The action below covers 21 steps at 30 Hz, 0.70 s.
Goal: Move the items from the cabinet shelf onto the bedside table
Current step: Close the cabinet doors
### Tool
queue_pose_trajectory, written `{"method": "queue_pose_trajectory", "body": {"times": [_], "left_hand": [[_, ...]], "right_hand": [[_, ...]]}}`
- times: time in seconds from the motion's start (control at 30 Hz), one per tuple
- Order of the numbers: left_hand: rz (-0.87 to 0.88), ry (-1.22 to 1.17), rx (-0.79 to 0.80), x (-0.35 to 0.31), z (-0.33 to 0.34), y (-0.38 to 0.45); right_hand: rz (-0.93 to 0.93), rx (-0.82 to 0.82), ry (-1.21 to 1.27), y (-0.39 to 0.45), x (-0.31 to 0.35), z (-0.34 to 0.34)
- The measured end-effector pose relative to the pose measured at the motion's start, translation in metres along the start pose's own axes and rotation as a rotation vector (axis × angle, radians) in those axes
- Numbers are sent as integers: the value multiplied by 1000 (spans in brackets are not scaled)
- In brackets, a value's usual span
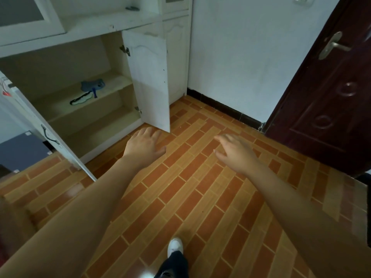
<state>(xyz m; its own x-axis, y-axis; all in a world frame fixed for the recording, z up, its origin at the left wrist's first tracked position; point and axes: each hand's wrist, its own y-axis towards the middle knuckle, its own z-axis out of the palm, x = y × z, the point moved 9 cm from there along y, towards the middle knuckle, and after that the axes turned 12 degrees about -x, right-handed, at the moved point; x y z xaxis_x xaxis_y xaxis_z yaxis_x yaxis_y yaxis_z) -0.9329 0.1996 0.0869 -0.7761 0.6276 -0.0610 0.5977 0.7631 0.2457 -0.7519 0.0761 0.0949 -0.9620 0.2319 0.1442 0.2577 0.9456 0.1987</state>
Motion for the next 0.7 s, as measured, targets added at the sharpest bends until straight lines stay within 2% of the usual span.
{"method": "queue_pose_trajectory", "body": {"times": [0.5, 0.7], "left_hand": [[-101, -21, -33, 51, 33, 180], [-195, -22, -46, 63, 57, 246]], "right_hand": [[-69, -21, 49, 202, -36, 33], [-118, -18, 105, 280, -66, 50]]}}
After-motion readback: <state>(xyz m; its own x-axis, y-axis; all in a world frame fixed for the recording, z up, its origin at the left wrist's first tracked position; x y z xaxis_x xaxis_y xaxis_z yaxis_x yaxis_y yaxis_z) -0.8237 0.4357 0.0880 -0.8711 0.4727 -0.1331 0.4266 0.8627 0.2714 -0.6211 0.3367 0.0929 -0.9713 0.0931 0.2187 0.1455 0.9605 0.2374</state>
